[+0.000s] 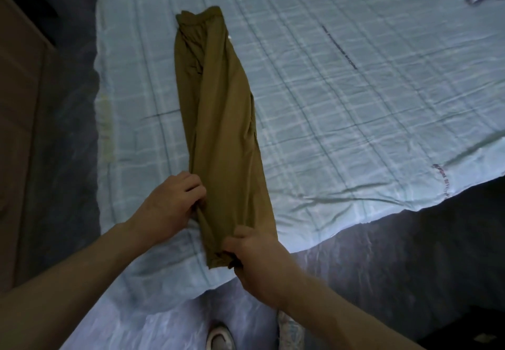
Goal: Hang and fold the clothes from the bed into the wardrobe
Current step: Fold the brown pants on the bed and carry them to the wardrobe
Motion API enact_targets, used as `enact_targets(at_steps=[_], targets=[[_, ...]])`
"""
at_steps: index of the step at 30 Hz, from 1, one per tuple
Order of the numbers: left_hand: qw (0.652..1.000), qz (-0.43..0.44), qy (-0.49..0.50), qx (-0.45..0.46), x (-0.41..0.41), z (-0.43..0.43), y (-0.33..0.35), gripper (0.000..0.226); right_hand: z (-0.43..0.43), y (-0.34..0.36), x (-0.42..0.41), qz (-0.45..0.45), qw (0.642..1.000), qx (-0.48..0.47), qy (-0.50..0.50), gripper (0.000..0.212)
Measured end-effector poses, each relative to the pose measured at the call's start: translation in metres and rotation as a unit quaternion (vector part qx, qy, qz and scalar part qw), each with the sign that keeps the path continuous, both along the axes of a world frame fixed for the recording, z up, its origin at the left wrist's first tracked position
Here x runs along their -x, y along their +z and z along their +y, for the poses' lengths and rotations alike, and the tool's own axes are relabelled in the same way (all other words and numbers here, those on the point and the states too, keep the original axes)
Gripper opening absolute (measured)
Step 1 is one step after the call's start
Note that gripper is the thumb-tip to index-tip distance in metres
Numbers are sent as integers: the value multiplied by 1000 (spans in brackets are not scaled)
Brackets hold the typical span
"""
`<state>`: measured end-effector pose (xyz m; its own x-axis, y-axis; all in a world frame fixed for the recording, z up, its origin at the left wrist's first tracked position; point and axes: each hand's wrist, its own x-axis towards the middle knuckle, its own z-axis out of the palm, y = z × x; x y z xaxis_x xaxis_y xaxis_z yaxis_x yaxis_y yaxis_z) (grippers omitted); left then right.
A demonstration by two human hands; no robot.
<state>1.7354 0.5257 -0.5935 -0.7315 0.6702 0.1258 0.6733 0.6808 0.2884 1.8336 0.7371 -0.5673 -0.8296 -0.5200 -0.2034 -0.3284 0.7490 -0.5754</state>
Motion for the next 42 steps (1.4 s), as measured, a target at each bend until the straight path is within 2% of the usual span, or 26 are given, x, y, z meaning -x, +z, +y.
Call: enact_targets(at_steps=[4, 6, 7, 9, 11, 13, 16, 19, 22, 24, 26, 28, 29, 32, 37, 42], targets=[[996, 47, 33, -64, -5, -8, -13, 22, -13, -7, -14, 65, 997, -37, -4, 27], [996, 55, 43, -61, -8, -10, -21, 19, -15, -14, -20, 82, 995, -61, -22, 32], [998, 41, 33, -23, -10, -10, -28, 21, -15, -20, -22, 77, 994, -75, -23, 32], [995, -27, 11, 92, -15, -11, -43, 28, -13, -31, -23, 4, 994, -109, 4, 24], [986, -87, 24, 141, -16, -11, -49, 31, -8, -36, -19, -81, 991, -100, 26, 20], [986, -110, 50, 117, -14, -9, -46, 24, -5, -34, -7, -90, 994, -50, -44, 18], [991, -98, 75, 59, -8, -4, -36, 20, 3, -32, 20, -26, 987, -5, -158, 18], [989, -86, 114, 30, -3, 1, -30, 27, 3, -34, 47, 41, 983, -25, -175, 23], [981, -111, 128, 95, 5, 7, -37, 50, -3, -37, 76, 77, 986, -47, -139, 37], [971, -144, 109, 153, 15, 11, -41, 55, -3, -43, 99, 73, 988, -85, -104, 46], [961, -174, 82, 201, 34, 14, -41, 52, 1, -48, 123, 16, 990, -123, -73, 37], [962, -208, 76, 161, 58, 19, -33, 37, 7, -49, 147, -37, 988, -139, -53, 14], [965, -219, 89, 114, 72, 21, -29, 28, 11, -49, 162, -43, 989, -132, -48, 12], [967, -197, 158, 21, 120, 24, -13, 17, 22, -42, 210, -37, 994, -78, -65, 14], [938, -178, 284, -84, 187, 17, 1, 13, 38, -30, 286, 8, 994, -10, -111, 11], [907, -168, 358, -145, 236, 10, -6, 13, 38, -36, 344, 38, 990, 18, -138, 33]])
